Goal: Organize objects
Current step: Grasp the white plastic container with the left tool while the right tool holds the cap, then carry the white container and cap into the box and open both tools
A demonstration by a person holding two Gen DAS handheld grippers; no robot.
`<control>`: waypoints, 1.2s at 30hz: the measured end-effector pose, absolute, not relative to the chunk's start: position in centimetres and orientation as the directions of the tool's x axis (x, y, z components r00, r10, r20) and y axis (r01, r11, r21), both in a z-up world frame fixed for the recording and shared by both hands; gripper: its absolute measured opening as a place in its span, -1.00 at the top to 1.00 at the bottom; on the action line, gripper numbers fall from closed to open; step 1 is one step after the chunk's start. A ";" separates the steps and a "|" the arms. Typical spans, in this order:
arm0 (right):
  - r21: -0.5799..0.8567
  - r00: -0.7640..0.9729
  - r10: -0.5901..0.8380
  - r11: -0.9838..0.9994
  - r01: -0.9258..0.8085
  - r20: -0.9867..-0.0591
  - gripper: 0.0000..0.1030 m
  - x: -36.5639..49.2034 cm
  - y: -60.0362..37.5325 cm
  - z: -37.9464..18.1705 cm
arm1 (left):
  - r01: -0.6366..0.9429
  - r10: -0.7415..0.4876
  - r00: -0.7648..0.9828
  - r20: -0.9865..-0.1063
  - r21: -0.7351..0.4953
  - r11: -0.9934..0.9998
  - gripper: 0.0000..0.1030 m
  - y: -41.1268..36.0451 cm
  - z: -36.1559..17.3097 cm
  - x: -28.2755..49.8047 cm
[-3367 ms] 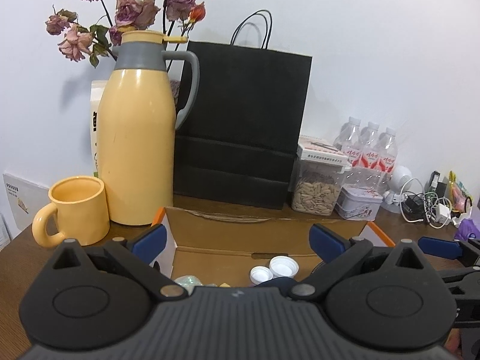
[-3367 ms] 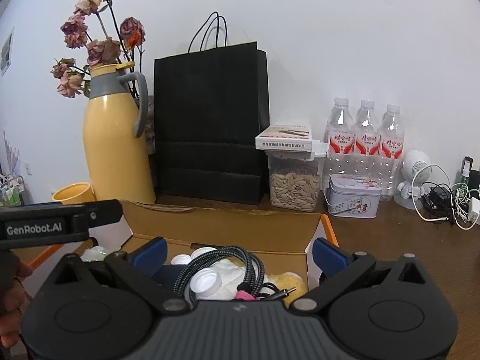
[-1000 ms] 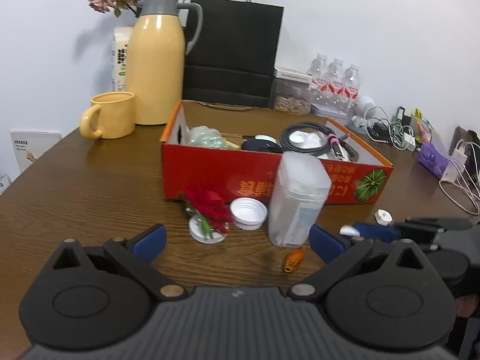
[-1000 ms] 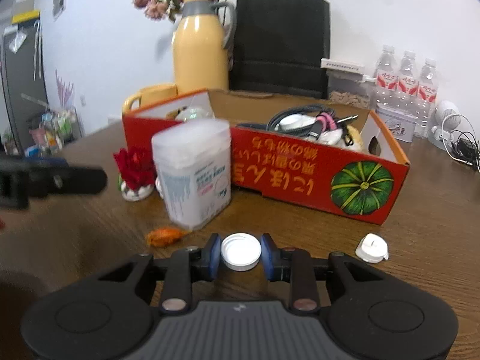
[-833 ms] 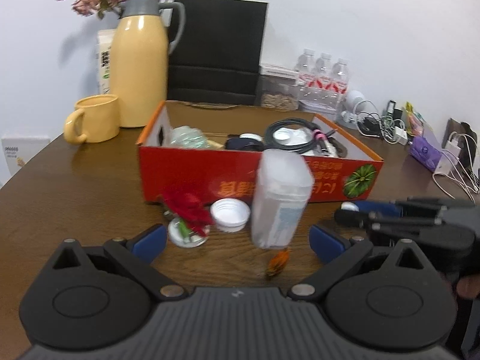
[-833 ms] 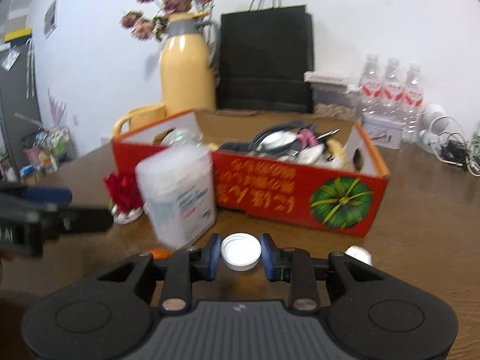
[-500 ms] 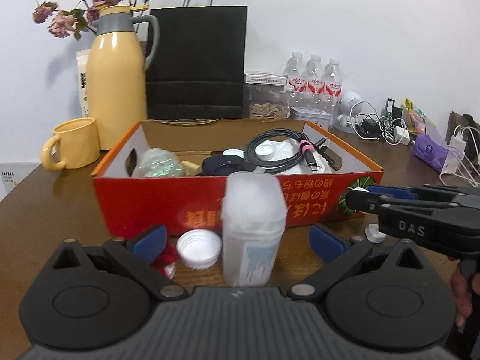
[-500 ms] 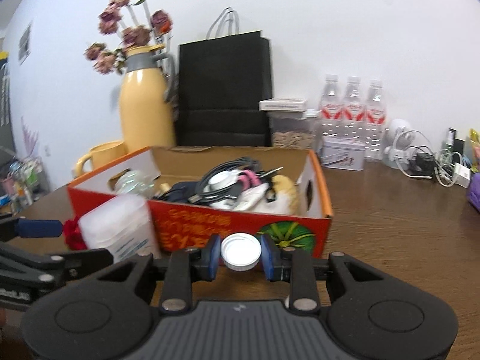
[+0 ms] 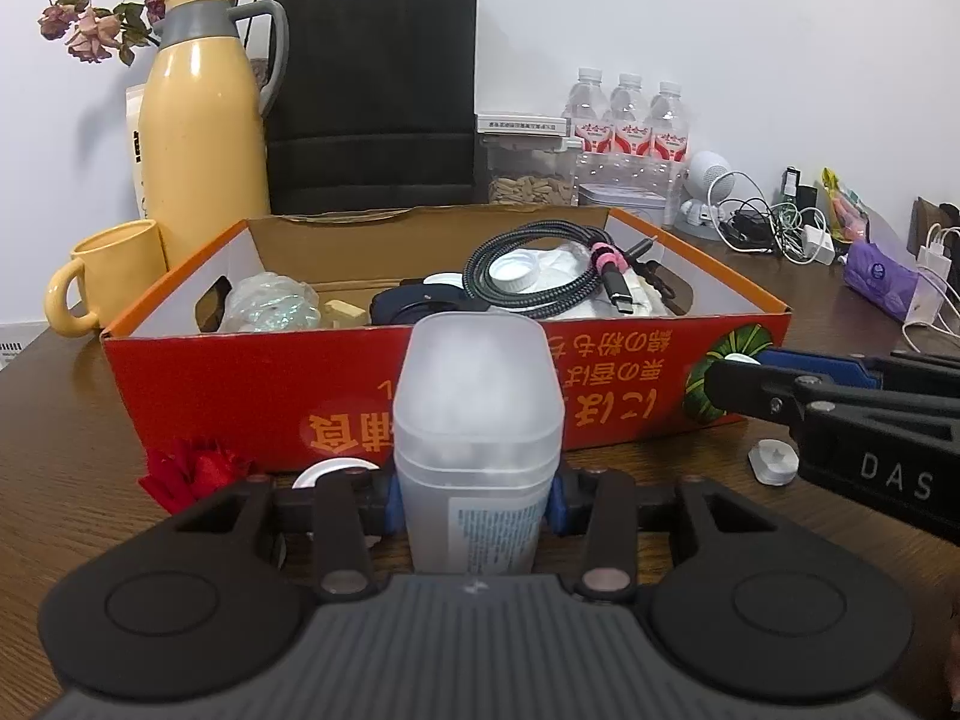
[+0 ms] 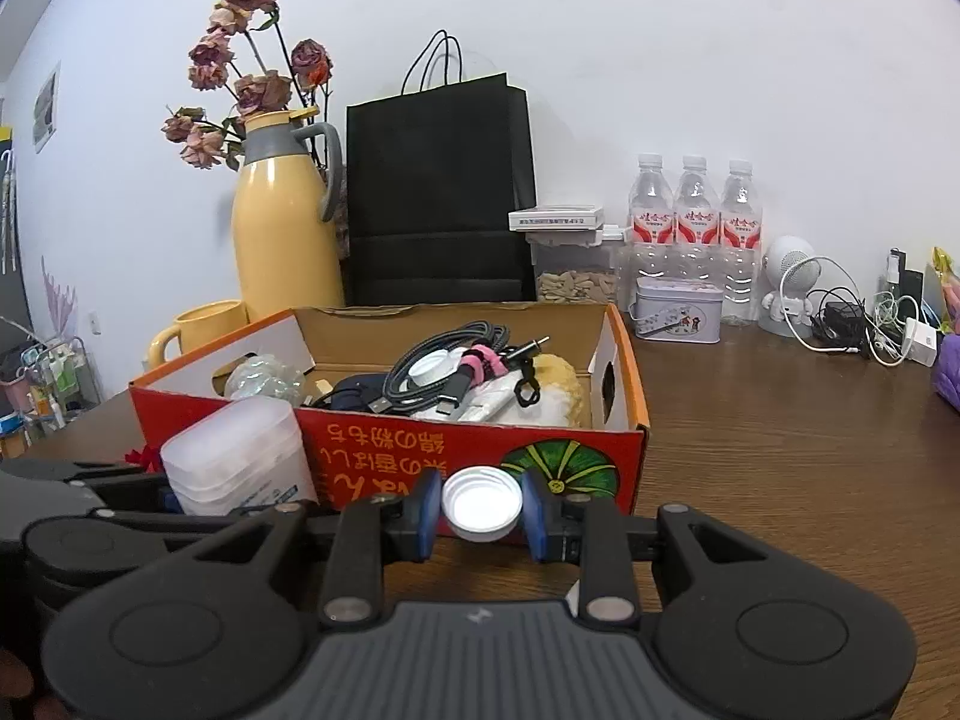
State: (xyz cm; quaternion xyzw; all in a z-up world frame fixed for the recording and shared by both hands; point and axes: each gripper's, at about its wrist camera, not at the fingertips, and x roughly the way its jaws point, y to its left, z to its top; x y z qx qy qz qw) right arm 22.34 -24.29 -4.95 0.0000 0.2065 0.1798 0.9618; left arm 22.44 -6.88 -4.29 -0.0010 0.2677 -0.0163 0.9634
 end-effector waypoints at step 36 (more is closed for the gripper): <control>0.015 0.894 0.335 0.938 -0.347 -0.298 0.47 32.2 -18.8 1.2 | -0.061 0.051 0.945 -0.323 -0.019 0.998 0.19 -1.3 3.8 29.4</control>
